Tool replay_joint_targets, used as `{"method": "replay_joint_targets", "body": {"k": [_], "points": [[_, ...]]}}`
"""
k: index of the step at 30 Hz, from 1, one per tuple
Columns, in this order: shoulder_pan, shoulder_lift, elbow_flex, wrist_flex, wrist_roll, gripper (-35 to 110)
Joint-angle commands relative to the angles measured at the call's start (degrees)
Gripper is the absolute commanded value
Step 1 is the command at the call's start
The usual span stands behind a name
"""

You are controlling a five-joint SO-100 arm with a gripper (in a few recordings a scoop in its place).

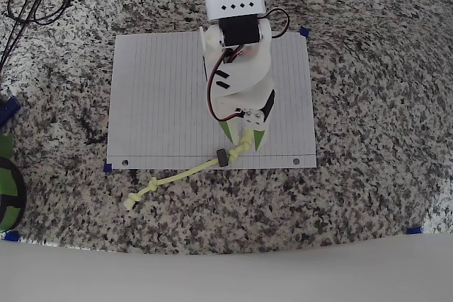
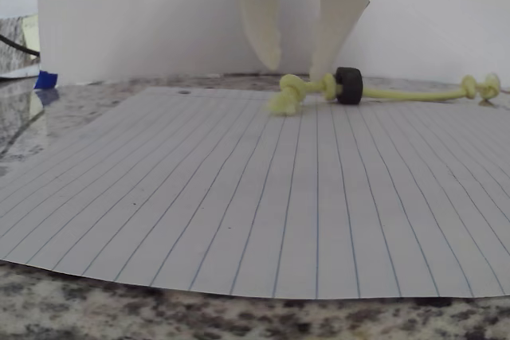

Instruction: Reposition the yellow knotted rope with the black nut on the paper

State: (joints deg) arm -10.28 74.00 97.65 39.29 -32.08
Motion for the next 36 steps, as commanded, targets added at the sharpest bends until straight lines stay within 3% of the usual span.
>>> {"method": "replay_joint_targets", "body": {"k": [1,22,25,29,36], "points": [[0.4,2.0,-2.5,2.0,-1.8,36],[1.1,-2.2,-2.5,0.9,-2.4,32],[1.1,-2.6,-2.5,0.6,-2.4,24],[1.5,-2.6,-2.5,0.3,-2.5,0],[2.0,-1.3,-2.5,0.5,-4.2,0]]}}
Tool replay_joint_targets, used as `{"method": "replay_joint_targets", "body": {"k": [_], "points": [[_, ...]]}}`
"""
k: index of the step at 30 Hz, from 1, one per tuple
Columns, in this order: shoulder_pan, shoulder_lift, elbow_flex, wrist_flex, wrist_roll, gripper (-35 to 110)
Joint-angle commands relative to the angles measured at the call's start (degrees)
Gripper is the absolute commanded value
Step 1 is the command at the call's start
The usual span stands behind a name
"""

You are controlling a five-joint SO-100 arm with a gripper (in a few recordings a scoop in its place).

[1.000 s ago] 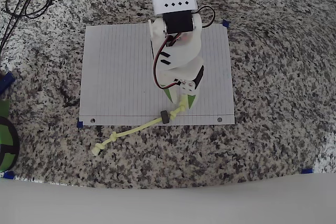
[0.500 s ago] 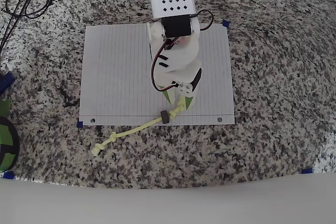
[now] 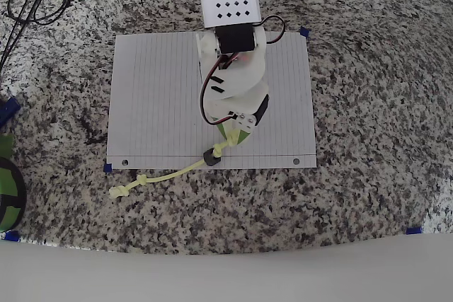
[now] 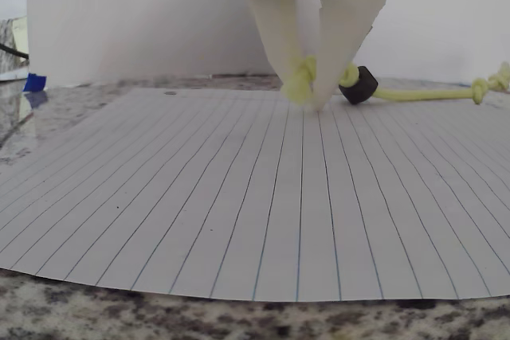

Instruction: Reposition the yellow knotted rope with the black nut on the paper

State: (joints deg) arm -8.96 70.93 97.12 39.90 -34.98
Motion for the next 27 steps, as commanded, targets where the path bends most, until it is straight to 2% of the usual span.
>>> {"method": "replay_joint_targets", "body": {"k": [1,9,11,14,15,27], "points": [[0.7,2.5,-1.9,0.2,-1.7,0],[0.3,4.1,-1.8,0.6,-1.8,0],[-0.2,3.3,-1.8,0.7,-1.9,20],[-0.6,2.8,-1.8,1.0,-2.0,41],[-0.7,2.8,-1.8,1.1,-2.0,44],[0.4,1.9,-1.9,-2.5,-2.0,44]]}}
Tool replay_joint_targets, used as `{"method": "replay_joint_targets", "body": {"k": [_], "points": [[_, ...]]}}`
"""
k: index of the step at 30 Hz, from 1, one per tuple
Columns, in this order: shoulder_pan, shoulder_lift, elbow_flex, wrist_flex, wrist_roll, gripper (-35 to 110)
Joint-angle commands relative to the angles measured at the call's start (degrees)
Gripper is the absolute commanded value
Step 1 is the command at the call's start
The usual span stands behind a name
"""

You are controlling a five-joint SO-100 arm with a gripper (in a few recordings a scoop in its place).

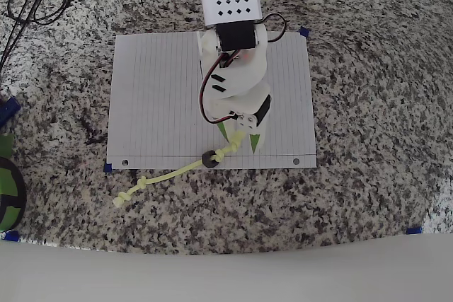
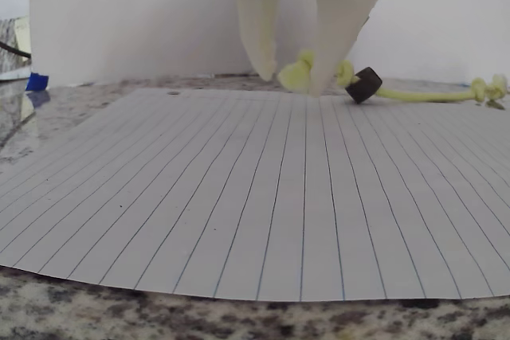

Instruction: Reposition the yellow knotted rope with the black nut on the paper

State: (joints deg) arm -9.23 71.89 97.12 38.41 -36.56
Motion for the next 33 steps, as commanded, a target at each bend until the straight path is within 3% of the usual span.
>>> {"method": "replay_joint_targets", "body": {"k": [1,16,19,22,33], "points": [[0.6,1.0,-1.9,-1.3,-0.4,43],[2.2,1.3,-1.9,-1.7,-0.8,38],[2.2,1.2,-1.9,-1.4,-0.8,27],[2.1,1.2,-1.9,-1.4,-1.2,2],[2.4,3.5,-1.8,0.1,-3.1,0]]}}
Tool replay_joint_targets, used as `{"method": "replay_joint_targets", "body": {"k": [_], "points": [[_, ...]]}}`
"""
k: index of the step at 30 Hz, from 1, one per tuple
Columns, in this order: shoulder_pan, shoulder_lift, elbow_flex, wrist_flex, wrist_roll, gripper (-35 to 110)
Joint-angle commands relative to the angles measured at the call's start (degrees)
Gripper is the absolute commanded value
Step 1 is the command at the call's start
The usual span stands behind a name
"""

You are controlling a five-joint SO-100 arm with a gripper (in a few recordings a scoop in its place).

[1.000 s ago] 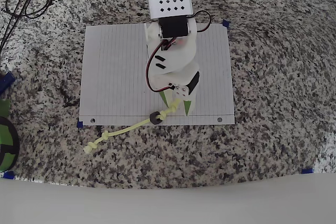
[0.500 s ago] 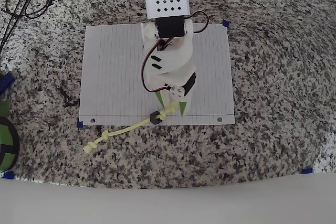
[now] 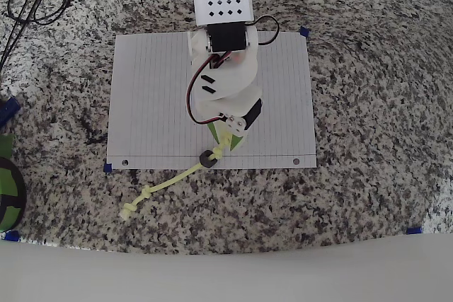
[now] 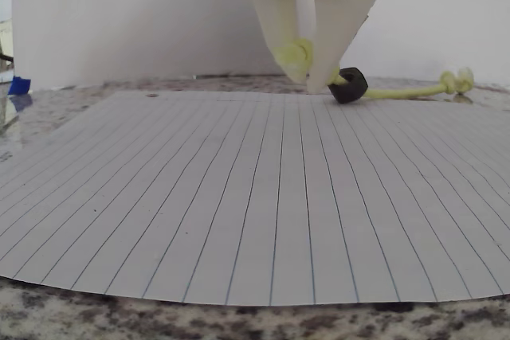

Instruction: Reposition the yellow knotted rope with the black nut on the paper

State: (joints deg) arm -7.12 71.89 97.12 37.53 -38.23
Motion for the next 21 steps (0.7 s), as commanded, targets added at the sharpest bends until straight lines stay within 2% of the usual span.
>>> {"method": "replay_joint_targets", "body": {"k": [1,6,21], "points": [[0.4,4.6,-1.7,1.7,-2.3,0],[0.3,13.2,1.2,3.0,-7.0,0],[1.0,43.0,26.6,-6.0,-21.4,0]]}}
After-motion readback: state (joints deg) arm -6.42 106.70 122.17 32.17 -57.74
